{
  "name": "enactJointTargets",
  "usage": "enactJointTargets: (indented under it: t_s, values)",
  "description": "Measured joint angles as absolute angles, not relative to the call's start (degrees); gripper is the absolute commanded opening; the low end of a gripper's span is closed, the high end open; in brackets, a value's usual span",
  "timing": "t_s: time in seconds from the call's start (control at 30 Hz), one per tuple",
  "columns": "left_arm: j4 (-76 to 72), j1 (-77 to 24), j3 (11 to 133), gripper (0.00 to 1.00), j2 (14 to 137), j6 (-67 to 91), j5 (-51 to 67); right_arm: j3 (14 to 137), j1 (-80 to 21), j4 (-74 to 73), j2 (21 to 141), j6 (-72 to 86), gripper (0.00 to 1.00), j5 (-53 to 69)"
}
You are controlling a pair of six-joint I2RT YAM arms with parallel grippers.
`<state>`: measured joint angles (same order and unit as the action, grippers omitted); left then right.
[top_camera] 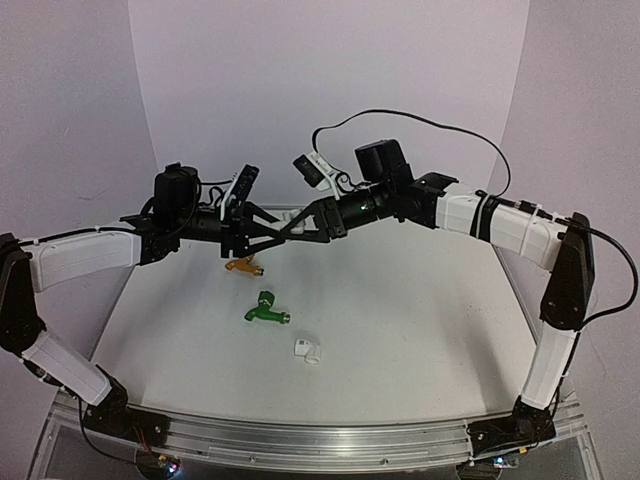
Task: Install the water faucets
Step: Pass from the left arm to the right
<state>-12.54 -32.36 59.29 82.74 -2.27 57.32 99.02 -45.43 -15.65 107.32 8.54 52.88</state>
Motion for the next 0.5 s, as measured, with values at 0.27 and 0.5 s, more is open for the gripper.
enactJointTargets:
  t_s: [0.27, 0.5]
  values:
    - [-11.8, -32.3, 59.9, 0.0, 82.7, -3.2, 59.3, 100.1, -45.3, -16.2, 107.8, 9.0, 0.44, 54.7]
    - [-11.2, -32.2, 60.2, 0.05, 82.5, -3.2, 59.9, 100.9, -45.3, -17.1, 108.0, 9.5, 0.0, 54.8]
